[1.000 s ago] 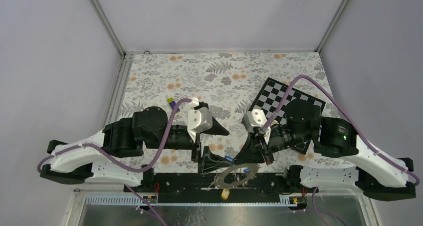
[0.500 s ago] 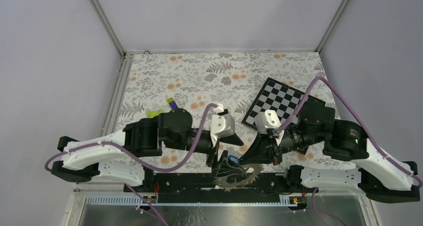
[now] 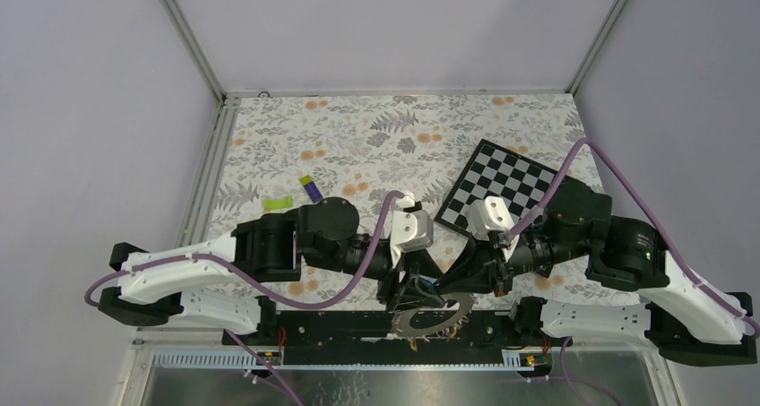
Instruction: Remove the keys from the keyring
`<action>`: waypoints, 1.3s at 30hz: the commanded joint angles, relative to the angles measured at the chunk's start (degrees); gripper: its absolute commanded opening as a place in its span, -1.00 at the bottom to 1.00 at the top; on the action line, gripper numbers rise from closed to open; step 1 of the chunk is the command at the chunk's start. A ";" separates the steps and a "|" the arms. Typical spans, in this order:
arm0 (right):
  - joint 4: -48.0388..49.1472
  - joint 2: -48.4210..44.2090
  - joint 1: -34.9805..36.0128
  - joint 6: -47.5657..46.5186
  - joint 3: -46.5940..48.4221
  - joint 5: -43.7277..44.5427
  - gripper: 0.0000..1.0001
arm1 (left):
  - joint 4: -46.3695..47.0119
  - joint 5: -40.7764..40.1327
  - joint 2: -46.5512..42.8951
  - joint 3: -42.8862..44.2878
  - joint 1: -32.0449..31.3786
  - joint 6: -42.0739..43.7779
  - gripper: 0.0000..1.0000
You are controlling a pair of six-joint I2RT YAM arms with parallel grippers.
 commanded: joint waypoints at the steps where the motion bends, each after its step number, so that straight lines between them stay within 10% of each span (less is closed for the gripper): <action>1: 2.80 -0.56 0.29 -0.13 1.27 -0.67 -1.00 | 1.81 0.68 -0.77 1.35 -0.25 0.31 -0.11; 16: 0.27 -0.50 0.29 0.30 0.18 1.44 -1.00 | -0.60 -1.42 -2.22 3.48 -0.25 1.33 -0.52; 39: 0.13 -1.28 0.25 0.66 -1.05 2.34 -1.00 | -1.83 -2.96 -3.23 3.27 -0.25 1.81 -0.43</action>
